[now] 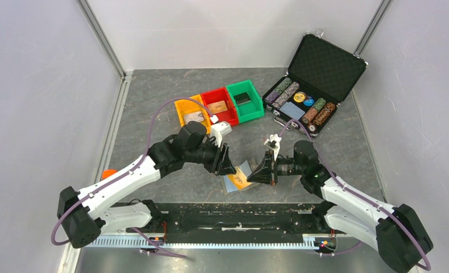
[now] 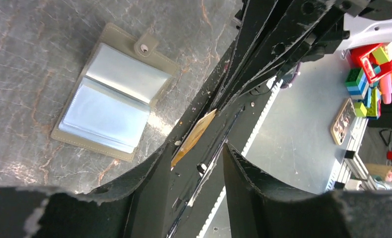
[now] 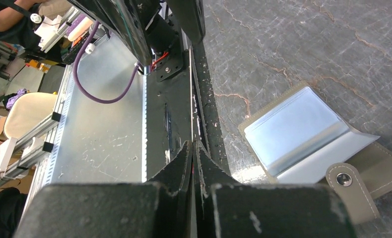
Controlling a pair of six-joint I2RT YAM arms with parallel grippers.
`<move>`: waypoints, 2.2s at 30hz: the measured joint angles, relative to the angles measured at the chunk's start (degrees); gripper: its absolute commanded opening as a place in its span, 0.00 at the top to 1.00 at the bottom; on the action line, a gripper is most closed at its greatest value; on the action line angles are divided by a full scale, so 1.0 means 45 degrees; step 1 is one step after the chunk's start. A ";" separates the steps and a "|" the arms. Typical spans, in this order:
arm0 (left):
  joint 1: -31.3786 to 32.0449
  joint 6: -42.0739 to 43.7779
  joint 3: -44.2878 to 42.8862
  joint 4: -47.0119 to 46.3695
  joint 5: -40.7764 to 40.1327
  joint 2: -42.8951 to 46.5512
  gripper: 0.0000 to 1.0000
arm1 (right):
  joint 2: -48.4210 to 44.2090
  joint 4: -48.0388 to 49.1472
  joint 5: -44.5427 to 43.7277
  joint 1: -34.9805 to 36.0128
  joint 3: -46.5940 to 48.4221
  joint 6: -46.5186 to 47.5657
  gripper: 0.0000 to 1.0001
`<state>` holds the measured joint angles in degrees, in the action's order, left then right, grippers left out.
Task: Take the credit cards out of the card holder
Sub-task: Remove the credit card from the card holder, then place the credit card in the storage box.
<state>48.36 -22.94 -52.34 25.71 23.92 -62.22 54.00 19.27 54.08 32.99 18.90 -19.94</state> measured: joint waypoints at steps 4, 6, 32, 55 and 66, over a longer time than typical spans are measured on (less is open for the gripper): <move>0.0000 0.0073 -0.0078 0.0087 0.0602 -0.0529 0.56 | -0.0024 0.0301 0.0136 0.0000 -0.0005 -0.0151 1.00; 0.0000 0.0073 -0.0078 0.0087 0.0855 -0.0627 0.71 | -0.0053 0.0437 0.0243 0.0000 -0.0015 -0.0267 1.00; -0.2370 -0.0656 -0.1307 0.0321 -0.3288 -0.1093 0.98 | -0.3293 -0.0549 -0.4949 -0.0005 -0.0937 0.0015 0.02; -0.5401 -0.2511 -0.5085 -0.3483 -0.5979 -0.7359 0.98 | -0.4206 -0.2676 -0.7019 -0.0024 -0.1802 0.0738 0.02; -0.5513 -0.2953 -0.5615 -0.4133 -0.6557 -0.9243 0.98 | -0.4507 -0.3249 -0.7004 -0.0024 -0.1773 0.0869 0.02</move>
<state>23.55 -36.23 -77.60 7.11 -5.58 -103.81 33.71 4.64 22.57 32.88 10.92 -16.03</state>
